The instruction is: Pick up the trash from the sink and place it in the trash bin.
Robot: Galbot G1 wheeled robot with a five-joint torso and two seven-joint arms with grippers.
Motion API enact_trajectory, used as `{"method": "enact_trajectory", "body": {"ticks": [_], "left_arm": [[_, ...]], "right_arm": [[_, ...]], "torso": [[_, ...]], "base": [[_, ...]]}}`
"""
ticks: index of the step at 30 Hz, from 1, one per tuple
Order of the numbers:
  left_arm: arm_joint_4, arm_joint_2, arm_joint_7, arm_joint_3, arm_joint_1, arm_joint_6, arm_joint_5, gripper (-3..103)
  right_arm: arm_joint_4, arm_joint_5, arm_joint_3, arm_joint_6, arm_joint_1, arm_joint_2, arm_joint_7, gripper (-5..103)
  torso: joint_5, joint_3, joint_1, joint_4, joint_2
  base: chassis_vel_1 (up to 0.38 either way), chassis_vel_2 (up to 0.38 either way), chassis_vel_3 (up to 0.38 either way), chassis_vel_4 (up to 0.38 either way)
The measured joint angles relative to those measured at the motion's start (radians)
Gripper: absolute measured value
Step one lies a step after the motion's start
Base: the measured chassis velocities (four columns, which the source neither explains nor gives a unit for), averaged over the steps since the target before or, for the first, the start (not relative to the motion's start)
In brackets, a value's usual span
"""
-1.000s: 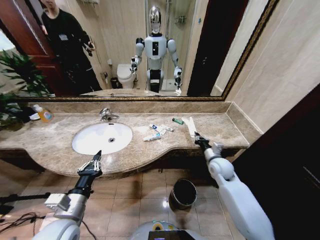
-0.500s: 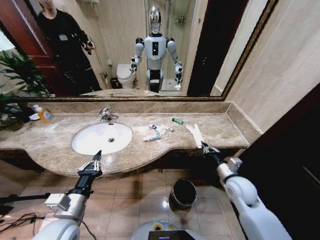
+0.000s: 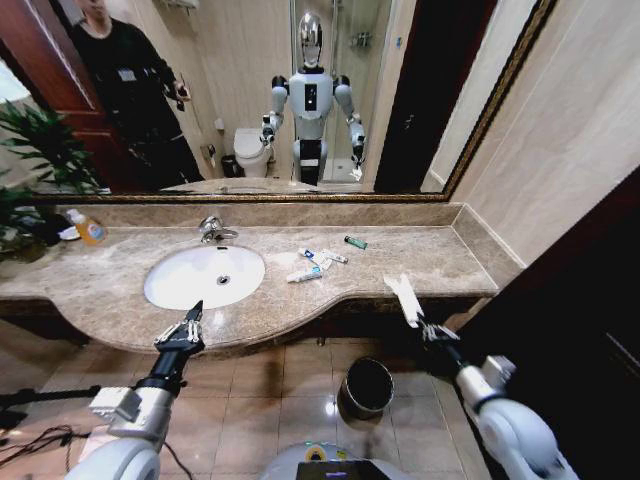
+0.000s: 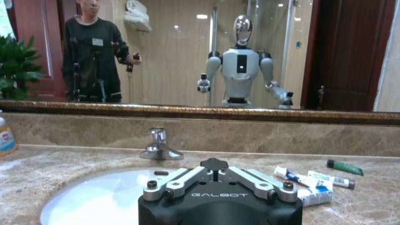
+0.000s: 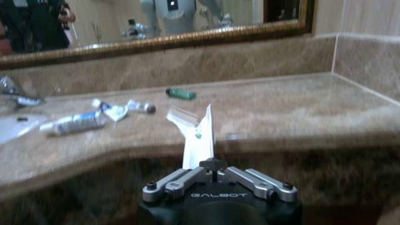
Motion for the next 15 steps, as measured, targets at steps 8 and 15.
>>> {"method": "enact_trajectory", "body": {"ticks": [8,15], "left_arm": [[0.0,0.0,0.0,0.0,0.0,0.0,0.0,0],[0.0,0.0,0.0,0.0,0.0,0.0,0.0,0]], "right_arm": [[-0.114,-0.103,-0.054,0.067,0.005,0.023,-0.054,0],[-0.285,-0.199,-0.096,0.105,0.083,0.043,-0.141,0]], "torso": [[-0.0003,0.0,0.0,0.0001,0.0],[0.0001,0.0,0.0,0.0001,0.0]], "base": [[0.0,0.0,0.0,0.0],[0.0,0.0,0.0,0.0]]}}
